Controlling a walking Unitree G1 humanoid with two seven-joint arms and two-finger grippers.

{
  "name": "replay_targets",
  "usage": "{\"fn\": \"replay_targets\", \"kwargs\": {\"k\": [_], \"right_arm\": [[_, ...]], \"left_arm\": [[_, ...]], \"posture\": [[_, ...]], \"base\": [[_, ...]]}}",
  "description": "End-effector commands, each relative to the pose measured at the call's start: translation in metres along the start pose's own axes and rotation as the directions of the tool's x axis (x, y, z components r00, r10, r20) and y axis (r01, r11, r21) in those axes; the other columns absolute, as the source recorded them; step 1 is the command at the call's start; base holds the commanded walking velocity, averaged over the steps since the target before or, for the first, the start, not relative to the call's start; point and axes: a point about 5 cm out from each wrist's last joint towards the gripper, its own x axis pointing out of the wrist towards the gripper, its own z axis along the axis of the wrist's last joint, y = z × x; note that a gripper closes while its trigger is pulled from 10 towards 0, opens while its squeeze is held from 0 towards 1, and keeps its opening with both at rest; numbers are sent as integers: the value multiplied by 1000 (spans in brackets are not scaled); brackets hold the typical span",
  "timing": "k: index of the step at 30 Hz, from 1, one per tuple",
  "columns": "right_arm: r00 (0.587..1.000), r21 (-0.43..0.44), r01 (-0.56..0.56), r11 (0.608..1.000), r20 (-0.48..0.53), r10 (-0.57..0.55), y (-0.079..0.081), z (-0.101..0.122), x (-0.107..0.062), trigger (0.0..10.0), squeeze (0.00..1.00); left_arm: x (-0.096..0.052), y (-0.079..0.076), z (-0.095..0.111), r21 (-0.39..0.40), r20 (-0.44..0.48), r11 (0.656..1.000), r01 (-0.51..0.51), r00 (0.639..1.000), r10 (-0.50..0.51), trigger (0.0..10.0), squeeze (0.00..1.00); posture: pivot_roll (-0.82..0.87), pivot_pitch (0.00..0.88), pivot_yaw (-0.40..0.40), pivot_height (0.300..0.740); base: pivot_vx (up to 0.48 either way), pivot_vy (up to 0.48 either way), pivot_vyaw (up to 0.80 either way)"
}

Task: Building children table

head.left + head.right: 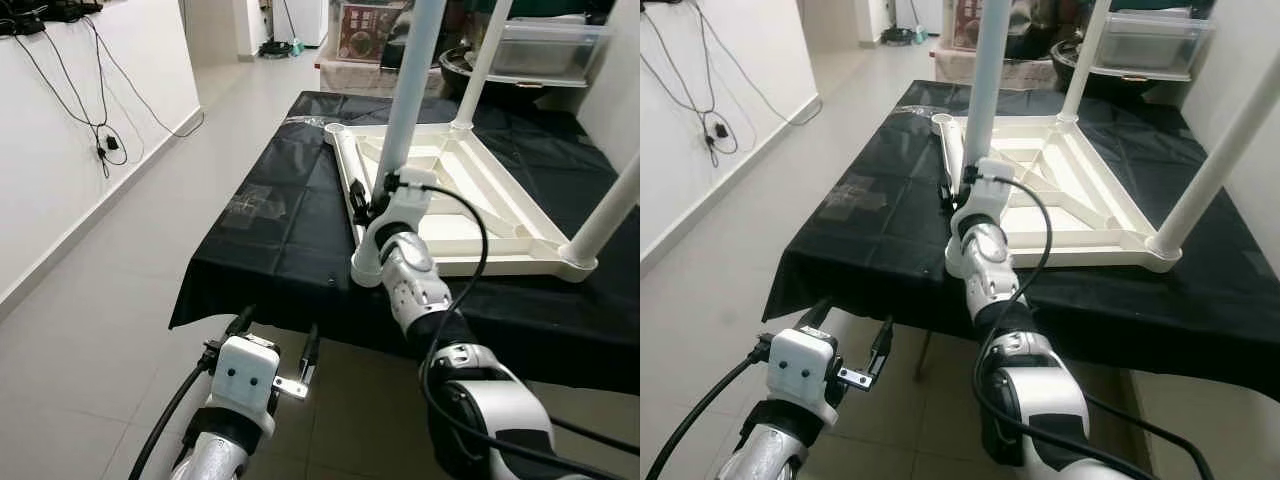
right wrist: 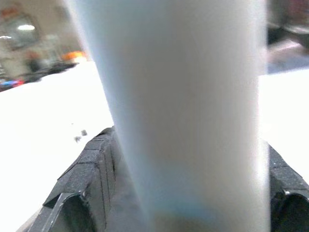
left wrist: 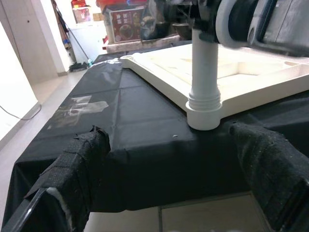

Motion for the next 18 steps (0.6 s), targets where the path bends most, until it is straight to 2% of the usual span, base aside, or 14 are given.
{"fn": "replay_targets", "kwargs": {"k": [1, 2, 3, 4, 5, 6, 7, 8, 9, 10, 11, 12, 15, 18], "right_arm": [[986, 16, -158, 987, -41, 159, 8, 0, 3, 10000, 0], [986, 16, -158, 987, -41, 159, 8, 0, 3, 10000, 0], [926, 37, -355, 934, -123, 356, 14, -6, 0, 10000, 0], [926, 37, -355, 934, -123, 356, 14, -6, 0, 10000, 0], [846, 50, -498, 866, -192, 498, 18, -13, -4, 10000, 0], [846, 50, -498, 866, -192, 498, 18, -13, -4, 10000, 0], [763, 70, -598, 798, -256, 594, 24, -19, -8, 10000, 0], [763, 70, -598, 798, -256, 594, 24, -19, -8, 10000, 0], [689, 84, -669, 738, -302, 659, 29, -25, -12, 10000, 0], [689, 84, -669, 738, -302, 659, 29, -25, -12, 10000, 0], [652, 89, -700, 708, -323, 686, 32, -28, -14, 10000, 0], [652, 89, -700, 708, -323, 686, 32, -28, -14, 10000, 0], [541, 112, -784, 611, -361, 760, 46, -35, -19, 10000, 0], [534, 119, -786, 607, -366, 762, 50, -38, -19, 10000, 0]], "left_arm": [[0, -3, -1, -10, -1, 1000, 12, 1000, -12, 10000, 0], [0, -3, -1, -10, -1, 1000, 12, 1000, -12, 10000, 0], [0, -5, -1, -24, 5, 1000, 19, 1000, -19, 10000, 0], [0, -5, -1, -24, 5, 1000, 19, 1000, -19, 10000, 0], [0, -6, 0, -34, 10, 999, 22, 1000, -22, 10000, 0], [0, -6, 0, -34, 10, 999, 22, 1000, -22, 10000, 0], [0, -7, 1, -42, 13, 999, 23, 1000, -23, 10000, 0], [0, -7, 1, -42, 13, 999, 23, 1000, -23, 10000, 0], [-1, -8, 1, -45, 15, 999, 29, 999, -28, 10000, 0], [-1, -8, 1, -45, 15, 999, 29, 999, -28, 10000, 0], [-1, -8, 2, -46, 16, 998, 33, 999, -32, 10000, 0], [-1, -8, 2, -46, 16, 998, 33, 999, -32, 10000, 0], [-1, -7, 2, -46, 16, 998, 29, 999, -29, 10000, 0], [-1, -7, 3, -45, 16, 999, 27, 1000, -27, 10000, 0]], "posture": [[117, 48, -12, 740], [117, 48, -12, 740], [117, 48, -12, 740], [117, 48, -12, 740], [122, 52, -15, 740], [122, 52, -15, 740], [127, 52, -23, 740], [127, 52, -23, 740], [127, 52, -23, 740], [127, 52, -23, 740], [127, 52, -23, 740], [127, 52, -23, 740], [135, 58, -25, 740], [140, 60, -29, 740]], "base": [[0, 0, 0], [0, 0, 0], [0, 0, 0], [0, 0, 0], [0, 0, 0], [0, 0, 0], [0, 0, 0], [0, 0, 0], [0, 0, 0], [0, 0, 0], [0, 0, 0], [0, 0, 0], [0, 0, 0], [0, 0, 0]]}}
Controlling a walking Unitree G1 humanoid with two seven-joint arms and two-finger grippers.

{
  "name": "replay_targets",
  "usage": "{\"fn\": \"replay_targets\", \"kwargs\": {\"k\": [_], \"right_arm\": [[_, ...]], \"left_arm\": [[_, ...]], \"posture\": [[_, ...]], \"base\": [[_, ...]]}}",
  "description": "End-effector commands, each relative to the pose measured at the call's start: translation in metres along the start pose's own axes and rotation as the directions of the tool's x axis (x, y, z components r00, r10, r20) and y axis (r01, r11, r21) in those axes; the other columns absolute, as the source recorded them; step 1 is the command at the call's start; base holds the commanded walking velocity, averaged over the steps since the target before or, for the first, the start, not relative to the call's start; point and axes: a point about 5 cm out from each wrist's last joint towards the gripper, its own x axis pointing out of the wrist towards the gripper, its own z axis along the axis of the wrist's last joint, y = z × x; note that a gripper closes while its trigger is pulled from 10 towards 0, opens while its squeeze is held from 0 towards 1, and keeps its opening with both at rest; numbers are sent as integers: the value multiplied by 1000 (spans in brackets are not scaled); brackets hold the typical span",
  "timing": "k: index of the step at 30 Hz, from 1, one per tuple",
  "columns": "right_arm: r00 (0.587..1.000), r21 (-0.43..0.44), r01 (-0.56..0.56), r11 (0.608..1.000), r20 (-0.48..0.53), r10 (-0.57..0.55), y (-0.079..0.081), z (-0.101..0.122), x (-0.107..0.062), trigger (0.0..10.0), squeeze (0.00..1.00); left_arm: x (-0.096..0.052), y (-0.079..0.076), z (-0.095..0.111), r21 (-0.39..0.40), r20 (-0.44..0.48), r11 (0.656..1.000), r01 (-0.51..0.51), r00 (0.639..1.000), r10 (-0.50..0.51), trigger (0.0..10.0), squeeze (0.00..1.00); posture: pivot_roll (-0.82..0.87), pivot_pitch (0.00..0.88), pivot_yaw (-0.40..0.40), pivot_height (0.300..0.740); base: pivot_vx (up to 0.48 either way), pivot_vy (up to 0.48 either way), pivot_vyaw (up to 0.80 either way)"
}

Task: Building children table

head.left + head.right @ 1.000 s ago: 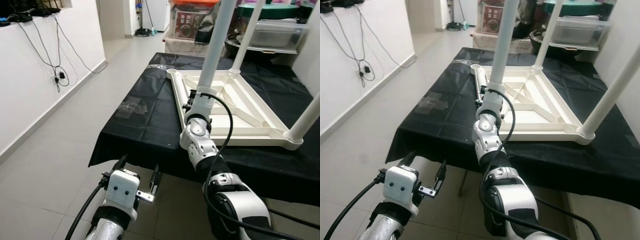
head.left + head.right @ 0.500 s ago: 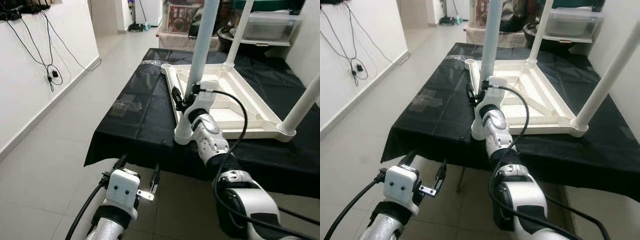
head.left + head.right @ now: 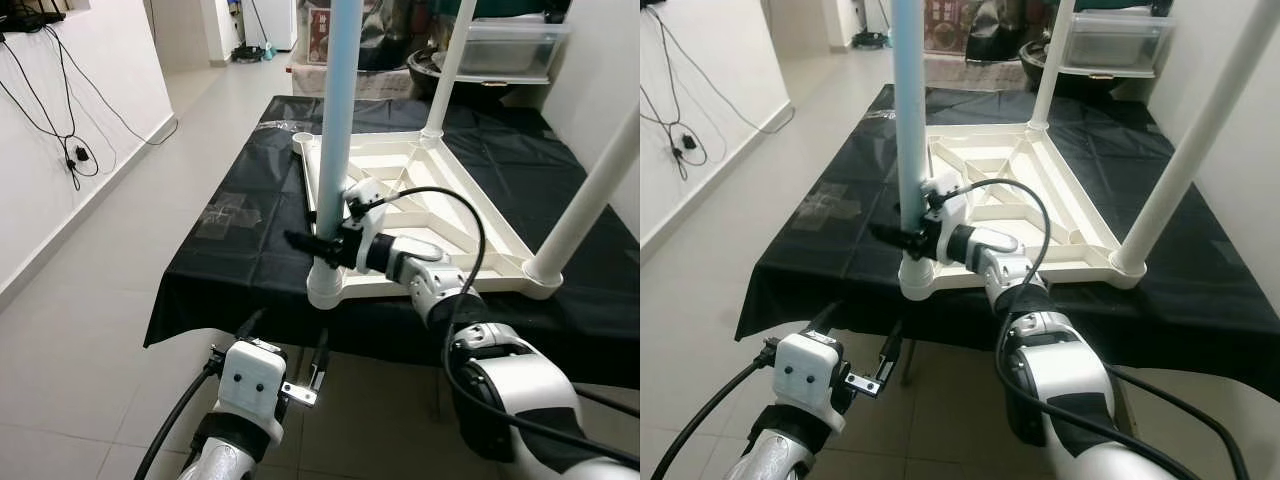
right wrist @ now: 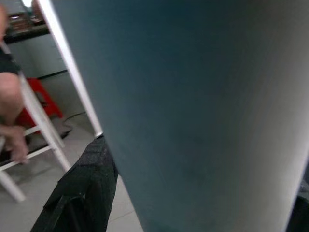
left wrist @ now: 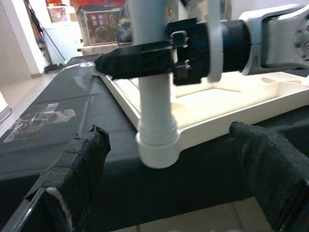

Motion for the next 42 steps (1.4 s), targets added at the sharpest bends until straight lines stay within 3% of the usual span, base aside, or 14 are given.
{"fn": "replay_targets", "kwargs": {"k": [1, 2, 3, 15, 21, 22, 27, 35, 36, 37, 38, 40, 41, 42], "right_arm": [[998, 6, -49, 999, -46, 49, 10, -8, 11, 10000, 0], [998, 5, -40, 999, -43, 40, 11, -9, 13, 10000, 0], [999, 11, -18, 1000, -39, 19, 11, -9, 15, 0, 0], [908, 28, 418, 908, -38, -417, -15, -21, -1, 0, 0], [492, 69, 870, 488, -60, -869, -40, -35, -38, 0, 0], [308, 112, 947, 300, -64, -949, -42, -38, -50, 0, 0], [132, 167, 979, 116, -90, -987, -32, -46, -54, 0, 0], [126, 190, 976, 101, -124, -984, -13, -51, -35, 0, 0], [151, 193, 973, 126, -121, -981, -11, -50, -32, 10000, 0], [165, 195, 971, 140, -120, -979, -9, -50, -29, 10000, 0], [226, 207, 956, 209, -61, -972, -11, -42, -25, 10000, 1000], [265, 211, 943, 256, -18, -964, -12, -35, -23, 10000, 1000], [331, 212, 917, 338, 68, -941, -21, -21, -28, 10000, 0], [366, 197, 904, 378, 97, -926, -27, -17, -32, 10000, 0]], "left_arm": [[-1, -1, 0, -7, -2, 1000, -4, 1000, 4, 10000, 0], [-2, -1, 0, -7, -2, 1000, -5, 1000, 5, 10000, 0], [-2, -1, 0, -6, -2, 1000, -6, 1000, 6, 10000, 0], [-2, 0, -1, -4, -3, 1000, -11, 1000, 11, 10000, 0], [0, 1, -1, -4, -3, 1000, -9, 1000, 9, 10000, 0], [0, 0, -1, -3, -3, 1000, -6, 1000, 6, 10000, 0], [1, 0, -1, -3, -2, 1000, -7, 1000, 7, 10000, 0], [1, 0, -1, -1, -1, 1000, -8, 1000, 8, 10000, 0], [1, 0, -2, -1, -2, 1000, -8, 1000, 8, 10000, 0], [1, 0, -2, -1, -2, 1000, -8, 1000, 8, 10000, 0], [1, 1, -2, -1, -4, 1000, -10, 1000, 10, 10000, 0], [1, 1, -3, 0, -5, 1000, -11, 1000, 11, 10000, 0], [1, 1, -3, 0, -7, 1000, -13, 1000, 13, 10000, 0], [1, 1, -3, -1, -7, 1000, -13, 1000, 13, 10000, 0]], "posture": [[144, 63, -32, 740], [144, 63, -32, 740], [144, 63, -32, 740], [130, 66, -29, 740], [116, 67, -20, 740], [116, 67, -20, 740], [122, 65, -24, 740], [122, 65, -24, 740], [117, 64, -25, 740], [117, 64, -25, 740], [118, 65, -26, 740], [118, 65, -26, 740], [118, 65, -26, 740], [118, 65, -26, 740]], "base": [[0, 0, 0], [0, 0, 0], [0, 0, 0], [0, 0, 0], [0, 0, 0], [0, 0, 0], [0, 0, 0], [0, 0, 0], [0, 0, 0], [0, 0, 0], [0, 0, 0], [0, 0, 0], [0, 0, 0], [0, 0, 0]]}}
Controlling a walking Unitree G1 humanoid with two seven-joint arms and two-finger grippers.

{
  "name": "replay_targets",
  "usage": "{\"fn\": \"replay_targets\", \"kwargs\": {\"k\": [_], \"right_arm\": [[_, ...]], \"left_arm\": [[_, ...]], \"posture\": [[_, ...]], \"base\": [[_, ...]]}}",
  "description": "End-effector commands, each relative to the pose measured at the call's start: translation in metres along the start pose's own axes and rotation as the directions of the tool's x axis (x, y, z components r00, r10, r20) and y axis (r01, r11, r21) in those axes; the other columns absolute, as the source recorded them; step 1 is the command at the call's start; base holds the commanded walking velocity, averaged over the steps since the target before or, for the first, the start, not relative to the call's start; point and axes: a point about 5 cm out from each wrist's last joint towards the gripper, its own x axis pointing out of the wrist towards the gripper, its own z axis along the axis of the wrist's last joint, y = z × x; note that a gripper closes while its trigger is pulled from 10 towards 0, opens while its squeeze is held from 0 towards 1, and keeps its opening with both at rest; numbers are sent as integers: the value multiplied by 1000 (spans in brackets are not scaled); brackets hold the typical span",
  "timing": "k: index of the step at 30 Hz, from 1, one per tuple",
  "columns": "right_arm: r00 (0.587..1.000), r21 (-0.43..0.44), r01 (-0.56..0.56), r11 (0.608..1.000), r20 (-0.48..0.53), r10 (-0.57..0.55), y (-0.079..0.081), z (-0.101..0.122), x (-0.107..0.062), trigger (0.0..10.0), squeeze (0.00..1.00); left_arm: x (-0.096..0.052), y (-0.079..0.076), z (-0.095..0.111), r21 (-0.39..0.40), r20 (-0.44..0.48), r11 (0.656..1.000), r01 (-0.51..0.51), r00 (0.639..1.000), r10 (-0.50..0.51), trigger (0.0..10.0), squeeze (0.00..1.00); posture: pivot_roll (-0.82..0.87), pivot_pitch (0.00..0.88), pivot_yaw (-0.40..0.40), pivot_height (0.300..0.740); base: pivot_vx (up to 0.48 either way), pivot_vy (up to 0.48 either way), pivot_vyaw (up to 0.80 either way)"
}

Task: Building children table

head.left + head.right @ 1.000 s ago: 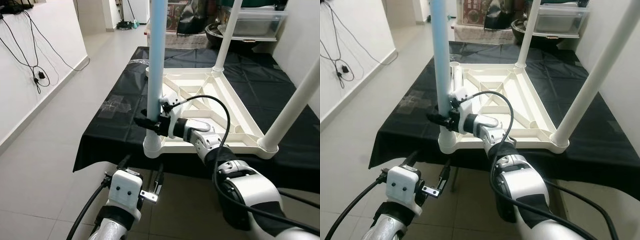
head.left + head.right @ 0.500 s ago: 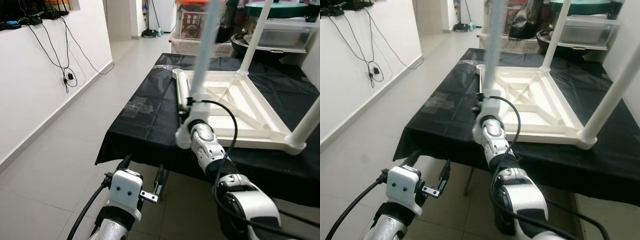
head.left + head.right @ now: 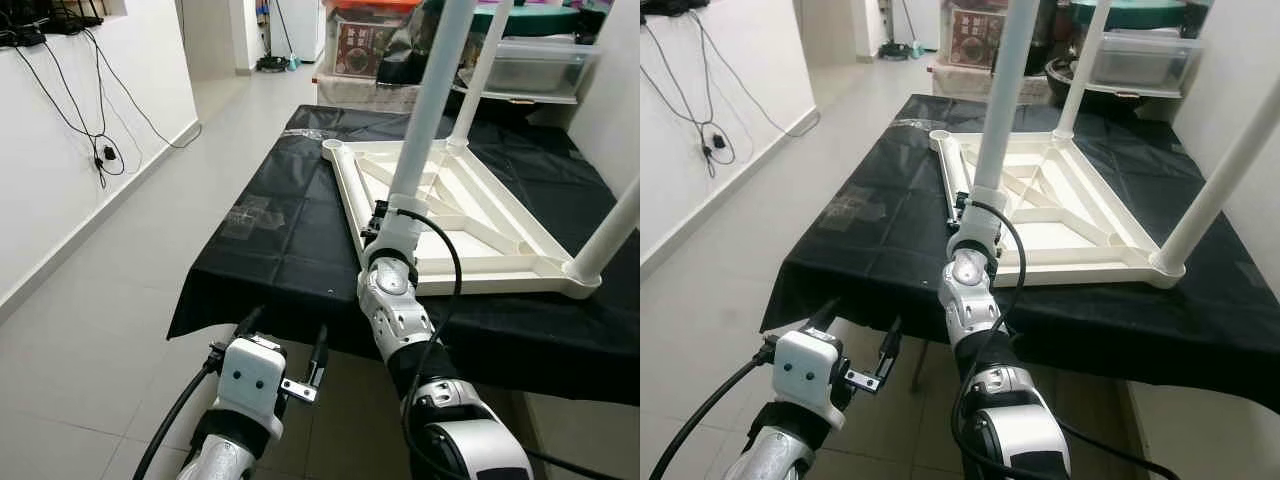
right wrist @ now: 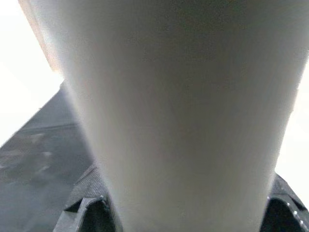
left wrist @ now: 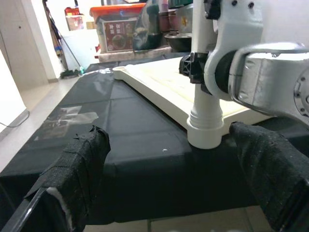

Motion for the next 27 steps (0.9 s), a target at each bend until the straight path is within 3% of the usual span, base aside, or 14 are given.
{"fn": "replay_targets", "kwargs": {"k": [1, 13, 14, 15, 17, 18, 19, 20, 22, 23, 24, 25, 26, 27], "right_arm": [[998, 15, -52, 999, 19, 52, -5, 7, 6, 10000, 0], [935, 74, -354, 932, 21, 353, -21, 27, 21, 10000, 0], [905, 75, -425, 902, 12, 425, -21, 30, 22, 10000, 0], [828, 86, -559, 825, -7, 561, -14, 31, 19, 10000, 0], [828, 86, -559, 825, -7, 561, -14, 31, 19, 10000, 0], [725, 91, -683, 724, -32, 688, -5, 30, 15, 10000, 0], [725, 91, -683, 724, -32, 688, -5, 30, 15, 10000, 0], [620, 102, -776, 622, -54, 783, 3, 28, 10, 10000, 0], [620, 102, -776, 622, -54, 783, 3, 28, 10, 10000, 0], [524, 100, -842, 530, -80, 848, 10, 25, 5, 10000, 0], [524, 100, -842, 530, -80, 848, 10, 25, 5, 10000, 0], [372, 87, -919, 384, -126, 919, 24, 21, -3, 10000, 0], [372, 87, -919, 384, -126, 919, 24, 21, -3, 10000, 0], [322, 86, -938, 336, -143, 936, 28, 19, -6, 10000, 0]], "left_arm": [[-1, 0, -4, -4, -17, 1000, -4, 1000, 4, 10000, 0], [-1, -1, -5, -3, -18, 1000, -4, 1000, 4, 10000, 0], [-1, -1, -5, -3, -18, 1000, -3, 1000, 3, 10000, 0], [-1, -1, -5, -2, -18, 1000, -2, 1000, 2, 10000, 0], [-1, -1, -5, -2, -18, 1000, -2, 1000, 2, 10000, 0], [-1, -1, -5, -2, -18, 1000, -2, 1000, 2, 10000, 0], [-1, -1, -5, -2, -18, 1000, -2, 1000, 2, 10000, 0], [-2, -1, -5, -1, -17, 1000, -2, 1000, 2, 10000, 0], [-2, -1, -5, -1, -17, 1000, -2, 1000, 2, 10000, 0], [-2, -1, -4, -1, -17, 1000, -2, 1000, 2, 10000, 0], [-2, -1, -4, -1, -17, 1000, -2, 1000, 2, 10000, 0], [-3, -2, -4, -1, -16, 1000, -3, 1000, 3, 10000, 0], [-3, -2, -4, -1, -16, 1000, -3, 1000, 3, 10000, 0], [-3, -3, -4, -1, -15, 1000, -4, 1000, 4, 10000, 0]], "posture": [[118, 65, -26, 740], [117, 58, -28, 740], [119, 54, -28, 740], [123, 52, -25, 740], [123, 52, -25, 740], [129, 50, -30, 740], [129, 50, -30, 740], [134, 48, -32, 740], [134, 48, -32, 740], [137, 48, -34, 740], [137, 48, -34, 740], [154, 47, -43, 740], [154, 47, -43, 740], [157, 47, -44, 740]], "base": [[0, 0, 0], [0, 0, 0], [0, 0, 0], [0, 0, 0], [0, 0, 0], [0, 0, 0], [0, 0, 0], [0, 0, 0], [0, 0, 0], [0, 0, 0], [0, 0, 0], [0, 0, 0], [0, 0, 0], [0, 0, 0]]}}
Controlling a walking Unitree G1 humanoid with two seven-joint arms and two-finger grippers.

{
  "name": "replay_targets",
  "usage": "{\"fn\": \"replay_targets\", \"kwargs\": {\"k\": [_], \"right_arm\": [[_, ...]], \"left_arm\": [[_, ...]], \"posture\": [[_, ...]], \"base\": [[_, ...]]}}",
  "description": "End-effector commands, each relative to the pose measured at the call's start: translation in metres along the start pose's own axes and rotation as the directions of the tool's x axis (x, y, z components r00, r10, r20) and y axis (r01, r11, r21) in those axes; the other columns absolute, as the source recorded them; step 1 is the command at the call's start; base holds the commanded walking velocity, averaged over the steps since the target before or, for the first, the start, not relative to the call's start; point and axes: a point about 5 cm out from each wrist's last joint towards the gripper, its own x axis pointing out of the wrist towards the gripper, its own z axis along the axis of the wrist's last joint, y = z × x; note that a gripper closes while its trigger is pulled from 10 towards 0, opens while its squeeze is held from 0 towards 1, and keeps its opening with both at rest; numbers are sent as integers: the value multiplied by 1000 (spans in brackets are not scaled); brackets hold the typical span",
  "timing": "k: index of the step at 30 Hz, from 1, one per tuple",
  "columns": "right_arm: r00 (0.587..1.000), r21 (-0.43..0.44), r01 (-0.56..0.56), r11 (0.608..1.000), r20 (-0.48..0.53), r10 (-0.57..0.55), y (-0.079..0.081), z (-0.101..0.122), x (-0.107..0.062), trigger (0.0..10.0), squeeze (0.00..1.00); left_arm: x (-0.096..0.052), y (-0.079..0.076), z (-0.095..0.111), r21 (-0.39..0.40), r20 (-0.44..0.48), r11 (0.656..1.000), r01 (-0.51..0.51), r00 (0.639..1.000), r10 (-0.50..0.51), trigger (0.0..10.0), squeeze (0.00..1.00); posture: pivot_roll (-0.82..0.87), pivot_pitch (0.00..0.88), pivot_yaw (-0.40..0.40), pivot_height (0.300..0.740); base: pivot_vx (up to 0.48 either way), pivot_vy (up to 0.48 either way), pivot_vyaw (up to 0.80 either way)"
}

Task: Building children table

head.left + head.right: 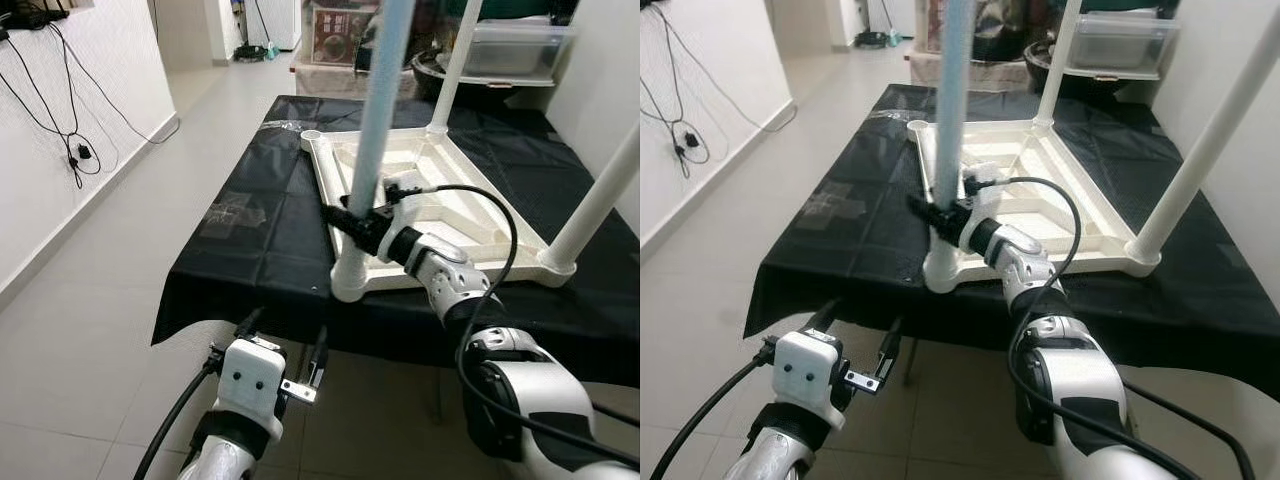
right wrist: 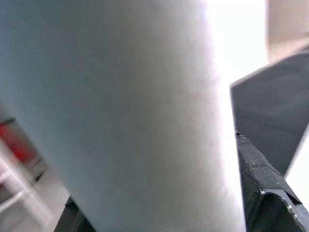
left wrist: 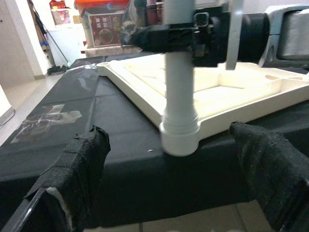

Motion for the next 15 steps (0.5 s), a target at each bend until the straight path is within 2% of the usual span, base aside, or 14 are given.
{"fn": "replay_targets", "kwargs": {"k": [1, 3, 8, 10, 11, 15], "right_arm": [[984, 10, -161, 987, -72, 162, 19, -13, 15, 10000, 0], [984, 10, -161, 987, -72, 162, 19, -13, 15, 10000, 0], [961, 26, -265, 964, -77, 266, 27, -14, 18, 10000, 0], [961, 26, -265, 964, -77, 266, 27, -14, 18, 10000, 0], [957, 15, -278, 961, -78, 278, 29, -15, 19, 0, 0], [975, -19, -218, 976, -48, 217, 28, -15, 21, 0, 0]], "left_arm": [[-2, -2, -3, -2, -12, 1000, -4, 1000, 4, 10000, 0], [-2, -2, -3, -2, -12, 1000, -4, 1000, 4, 10000, 0], [-3, -3, -2, -3, -13, 1000, -7, 1000, 7, 10000, 0], [-3, -3, -2, -3, -13, 1000, -7, 1000, 7, 10000, 0], [-3, -3, -2, -3, -13, 1000, -9, 1000, 9, 10000, 0], [-3, -3, -2, -4, -14, 1000, -10, 1000, 10, 10000, 0]], "posture": [[157, 47, -44, 740], [157, 47, -44, 740], [165, 53, -51, 740], [165, 53, -51, 740], [165, 53, -51, 740], [163, 58, -51, 740]], "base": [[0, 0, 0], [0, 0, 0], [0, 0, 0], [0, 0, 0], [0, 0, 0], [0, 0, 0]]}}
